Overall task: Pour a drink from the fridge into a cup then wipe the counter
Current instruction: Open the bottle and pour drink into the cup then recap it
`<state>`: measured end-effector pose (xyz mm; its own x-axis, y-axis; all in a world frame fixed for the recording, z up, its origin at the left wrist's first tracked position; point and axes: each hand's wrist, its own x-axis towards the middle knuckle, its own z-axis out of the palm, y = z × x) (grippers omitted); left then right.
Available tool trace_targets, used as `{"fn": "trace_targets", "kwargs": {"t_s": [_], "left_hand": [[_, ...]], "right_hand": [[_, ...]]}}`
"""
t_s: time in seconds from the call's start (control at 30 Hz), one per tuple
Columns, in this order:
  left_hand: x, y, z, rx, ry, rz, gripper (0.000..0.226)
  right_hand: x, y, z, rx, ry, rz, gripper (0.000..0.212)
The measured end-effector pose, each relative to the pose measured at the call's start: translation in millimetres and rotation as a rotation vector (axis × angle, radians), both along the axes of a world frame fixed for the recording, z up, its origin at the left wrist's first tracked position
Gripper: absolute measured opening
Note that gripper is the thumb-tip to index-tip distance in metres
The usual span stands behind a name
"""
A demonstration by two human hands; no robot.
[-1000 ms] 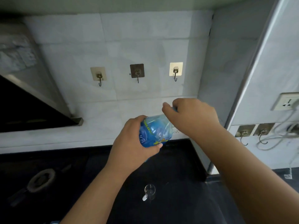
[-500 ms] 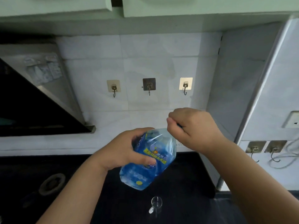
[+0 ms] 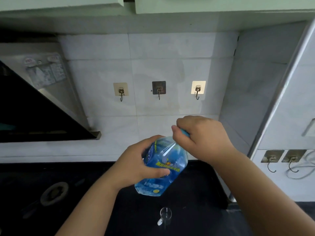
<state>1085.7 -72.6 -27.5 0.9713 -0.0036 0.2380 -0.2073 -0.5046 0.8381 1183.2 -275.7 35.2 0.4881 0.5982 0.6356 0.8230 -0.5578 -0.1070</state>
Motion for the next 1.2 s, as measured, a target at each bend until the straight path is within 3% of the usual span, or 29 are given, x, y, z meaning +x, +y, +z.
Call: {"fn": "trace_targets", "kwargs": {"t_s": [0.07,0.13,0.17,0.23,0.3,0.33,0.4,0.47,0.53,0.57,0.63,0.7,0.77,0.87,0.93,1.07,1.13,1.2], "left_hand": [[2.1,-11.0,-6.5,0.203,-0.085,0.201,0.088],[4.3,-14.3,-13.5,0.329,-0.122,0.289,0.090],[4.8,-10.6,-15.1,0.263,-0.103,0.245,0.088],[3.6,4.5,-13.9,0.074,-0.032,0.093,0.086],[1.0,15.9,-8.0,0.026,0.030,-0.039,0.084],[0.8,17.4,-7.6,0.060,0.029,-0.044,0.084],[3.5,13.6,-10.4,0.170,-0.010,0.058,0.086],[7.7,7.1,-15.3,0.336,-0.026,0.187,0.095],[10.6,8.7,-21.8,0.347,-0.015,0.191,0.096],[9.9,12.7,-23.2,0.247,0.002,0.140,0.094],[4.5,24.1,-22.8,0.085,0.029,0.008,0.091],[-1.1,32.1,-19.9,0.041,0.052,-0.098,0.088],[0.3,33.8,-23.3,0.073,0.043,-0.060,0.086],[7.1,27.1,-32.9,0.327,0.017,0.135,0.096],[9.6,26.1,-41.9,0.412,0.006,0.184,0.100],[5.5,47.1,-48.9,0.209,0.008,0.116,0.098],[3.0,59.6,-49.2,0.187,0.015,0.093,0.097],[0.8,67.9,-50.3,0.200,0.028,0.098,0.096]], "right_hand": [[-1.1,7.7,-1.3,-0.066,0.223,-0.361,0.054],[1.2,10.9,-6.2,-0.165,0.282,-0.485,0.057],[1.4,10.3,-9.1,-0.136,0.257,-0.413,0.058],[5.6,4.7,-16.1,-0.072,0.027,-0.095,0.056],[11.5,0.2,-24.8,-0.041,-0.158,0.140,0.051],[12.7,0.9,-29.2,-0.026,-0.146,0.156,0.049],[7.0,8.8,-29.0,0.013,0.094,-0.043,0.050],[3.6,16.5,-25.7,-0.081,0.351,-0.355,0.057],[3.8,18.4,-25.6,-0.174,0.389,-0.444,0.059],[1.9,16.6,-27.0,-0.128,0.307,-0.363,0.058],[-0.9,12.8,-31.9,-0.065,-0.064,-0.061,0.053],[-1.6,12.9,-40.4,-0.027,-0.244,0.138,0.048],[-2.8,19.9,-42.4,-0.026,-0.082,0.042,0.046],[-2.3,31.3,-39.3,-0.258,0.378,-0.404,0.060],[0.2,35.0,-39.2,-0.337,0.421,-0.456,0.067],[-2.0,37.8,-50.4,-0.156,0.148,-0.115,0.054],[-1.0,39.4,-52.8,-0.119,0.226,0.049,0.046],[-0.9,44.6,-54.6,-0.038,0.461,0.134,0.038]]}}
